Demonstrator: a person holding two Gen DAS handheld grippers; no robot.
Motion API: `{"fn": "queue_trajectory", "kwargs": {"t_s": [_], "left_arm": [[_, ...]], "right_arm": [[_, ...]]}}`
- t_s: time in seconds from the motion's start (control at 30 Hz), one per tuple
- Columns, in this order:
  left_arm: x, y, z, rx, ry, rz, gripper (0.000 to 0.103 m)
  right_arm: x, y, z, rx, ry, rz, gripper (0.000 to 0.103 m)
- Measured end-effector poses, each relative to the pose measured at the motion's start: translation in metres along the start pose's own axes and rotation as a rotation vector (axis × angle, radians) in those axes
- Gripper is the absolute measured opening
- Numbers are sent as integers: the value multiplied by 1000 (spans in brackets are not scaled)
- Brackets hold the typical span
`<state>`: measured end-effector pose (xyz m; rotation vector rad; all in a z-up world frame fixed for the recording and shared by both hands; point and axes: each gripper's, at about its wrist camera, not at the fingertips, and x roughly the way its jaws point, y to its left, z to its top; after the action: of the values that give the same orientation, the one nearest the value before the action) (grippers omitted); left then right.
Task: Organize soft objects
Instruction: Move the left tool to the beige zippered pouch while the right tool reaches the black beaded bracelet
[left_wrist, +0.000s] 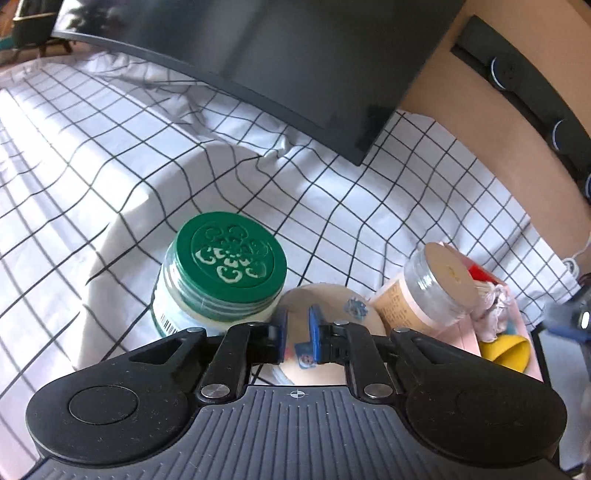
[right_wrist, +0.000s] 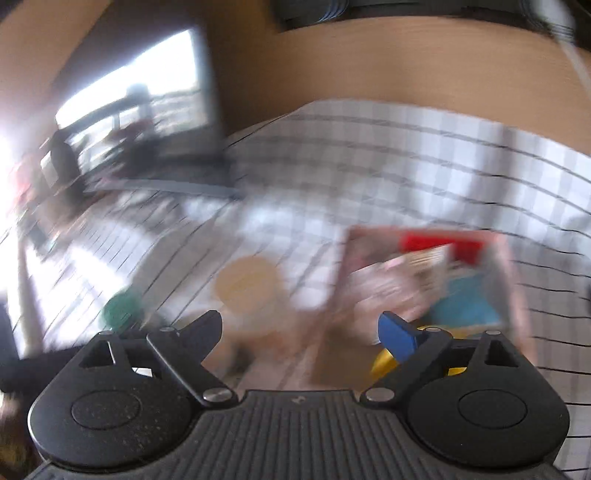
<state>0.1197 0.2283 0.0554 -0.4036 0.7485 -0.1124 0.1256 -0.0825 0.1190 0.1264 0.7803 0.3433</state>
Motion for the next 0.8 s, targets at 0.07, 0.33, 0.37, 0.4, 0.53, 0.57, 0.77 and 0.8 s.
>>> {"fn": "queue_trajectory", "kwargs": {"t_s": [0.07,0.33,0.37,0.4,0.53,0.57,0.77,0.8], "left_arm": [[2,1,0,21,5,-5,14],[-17,15,-26,44,88,-46,17],[-23,19,-30,42,95,-41,17],[-29,23,-33,46,100,-35,17],[-49,34,-43,76,95,-29,17],[-54,36,-44,78,91,-30,17],[-65,35,-34,49,36,-58,17],[-64,32,-32,50,29,-49,17]], "right_arm": [[9,22,-11,-80,24,18,92],[76,57,-23,-91,110,53,80],[86,56,-23,-60,117,65,77],[96,54,-23,-32,119,77,72],[118,58,-32,44,124,143,48],[113,62,-34,35,123,150,48],[65,88,-66,-117,244,445,46],[56,90,-72,-166,225,400,46]]}}
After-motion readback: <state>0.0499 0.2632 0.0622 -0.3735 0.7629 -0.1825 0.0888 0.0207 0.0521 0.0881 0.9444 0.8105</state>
